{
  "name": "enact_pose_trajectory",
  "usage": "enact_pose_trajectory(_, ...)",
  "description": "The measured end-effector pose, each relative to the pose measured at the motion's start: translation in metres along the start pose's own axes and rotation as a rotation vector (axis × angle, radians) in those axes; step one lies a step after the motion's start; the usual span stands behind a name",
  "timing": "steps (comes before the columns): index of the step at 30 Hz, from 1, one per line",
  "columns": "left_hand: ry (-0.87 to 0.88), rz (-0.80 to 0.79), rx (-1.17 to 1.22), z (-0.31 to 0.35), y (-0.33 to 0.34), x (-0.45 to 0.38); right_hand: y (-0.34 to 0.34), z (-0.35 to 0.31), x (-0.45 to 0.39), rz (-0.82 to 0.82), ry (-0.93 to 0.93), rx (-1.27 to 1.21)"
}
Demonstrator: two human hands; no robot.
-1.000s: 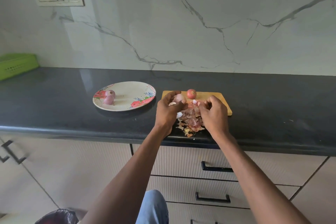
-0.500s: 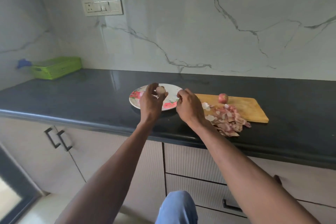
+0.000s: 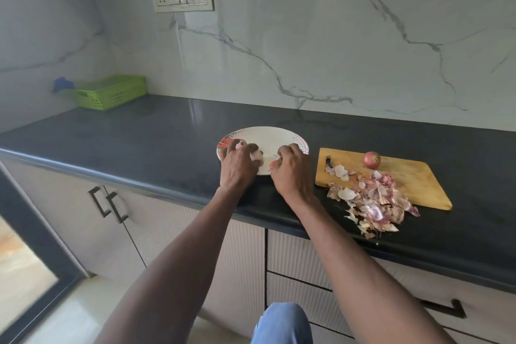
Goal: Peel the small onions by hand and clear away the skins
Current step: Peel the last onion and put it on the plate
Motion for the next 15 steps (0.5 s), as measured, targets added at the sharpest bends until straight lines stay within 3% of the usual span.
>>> enact_pose_trajectory(9, 0.069, 0.005, -0.172, 0.010, 0.001, 0.009, -0.004, 0.000, 0.003, -0.049, 0.049, -0.002)
enact_pose_trajectory(15, 0.258, 0.195, -0.111, 0.034, -0.016, 0.029, -0.017, 0.003, 0.003, -0.053, 0.072, -0.082)
Point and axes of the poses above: each hand's wrist, its own x-axis away from the middle knuckle, its own y-axis out of the palm, z = x × y, the point moved 7 cm from there along -x, towards the middle knuckle, and after that the axes turned 9 degrees about -y, right-handed, at the moved point
